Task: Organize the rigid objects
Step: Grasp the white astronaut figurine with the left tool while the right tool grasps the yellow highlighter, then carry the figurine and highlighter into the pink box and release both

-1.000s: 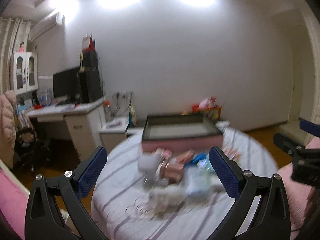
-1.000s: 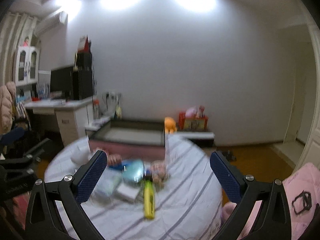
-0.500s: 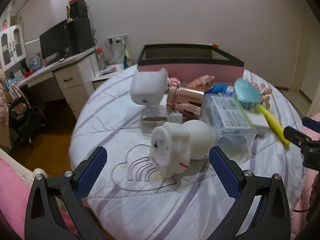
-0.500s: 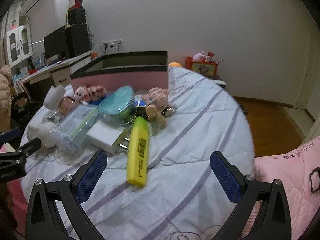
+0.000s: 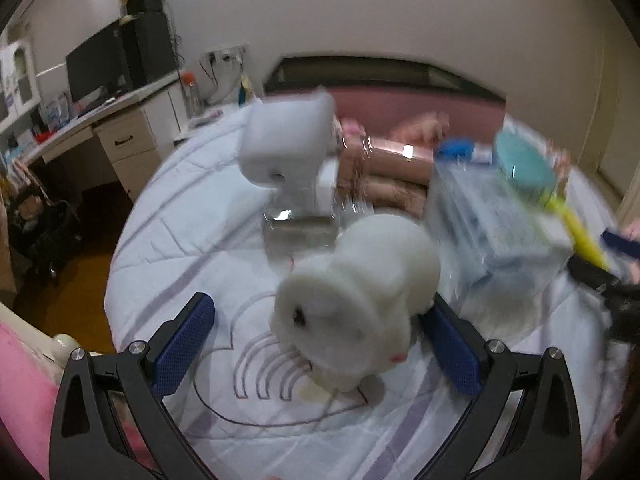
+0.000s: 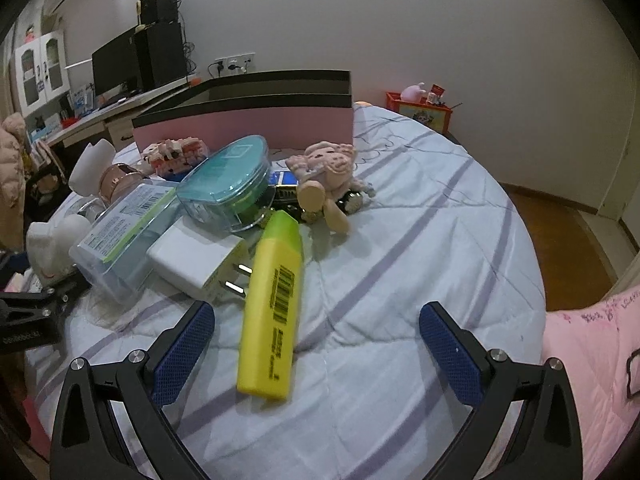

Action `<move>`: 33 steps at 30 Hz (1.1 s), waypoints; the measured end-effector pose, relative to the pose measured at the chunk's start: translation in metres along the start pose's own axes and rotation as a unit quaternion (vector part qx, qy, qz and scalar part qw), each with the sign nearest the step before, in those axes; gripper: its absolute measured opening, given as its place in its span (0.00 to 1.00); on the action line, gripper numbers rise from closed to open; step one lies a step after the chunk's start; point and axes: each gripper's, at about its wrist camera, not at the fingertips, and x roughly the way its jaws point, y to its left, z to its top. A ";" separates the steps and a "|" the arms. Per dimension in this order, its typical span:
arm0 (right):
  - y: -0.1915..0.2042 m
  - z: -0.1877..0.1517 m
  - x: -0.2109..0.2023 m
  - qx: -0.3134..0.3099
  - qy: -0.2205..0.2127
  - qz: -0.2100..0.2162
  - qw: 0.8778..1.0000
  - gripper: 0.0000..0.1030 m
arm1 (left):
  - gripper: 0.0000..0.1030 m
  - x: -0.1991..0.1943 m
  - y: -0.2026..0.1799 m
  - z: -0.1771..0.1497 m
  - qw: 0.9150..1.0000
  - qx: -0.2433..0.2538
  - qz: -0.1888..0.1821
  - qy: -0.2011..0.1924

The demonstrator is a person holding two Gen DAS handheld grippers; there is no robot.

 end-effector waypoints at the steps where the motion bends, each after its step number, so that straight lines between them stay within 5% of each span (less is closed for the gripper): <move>1: -0.001 0.001 0.000 0.000 0.000 -0.003 1.000 0.85 | 1.00 0.003 0.003 0.001 1.000 -0.009 0.001 0.011; 6: -0.011 0.005 0.003 -0.001 0.002 -0.007 1.000 0.56 | 0.98 0.004 0.003 0.004 1.000 -0.005 -0.001 0.010; 9: -0.014 0.009 0.005 -0.004 0.003 0.001 1.000 0.46 | 0.81 0.001 0.000 0.004 1.000 0.009 -0.017 -0.007; 13: -0.015 0.014 0.010 -0.014 0.007 0.002 1.000 0.45 | 0.57 0.001 -0.007 0.005 0.999 0.024 -0.020 -0.019; 17: -0.014 0.015 0.015 -0.019 0.005 0.006 1.000 0.43 | 0.54 0.002 -0.009 0.007 0.999 0.029 -0.020 -0.020; 19: -0.016 0.015 0.013 -0.017 0.001 0.022 1.000 0.26 | 0.51 0.000 -0.006 0.007 0.999 0.017 -0.029 -0.020; 33: -0.020 0.015 -0.004 0.005 -0.010 0.063 0.998 0.26 | 0.51 -0.030 -0.010 0.016 0.997 0.016 -0.059 -0.040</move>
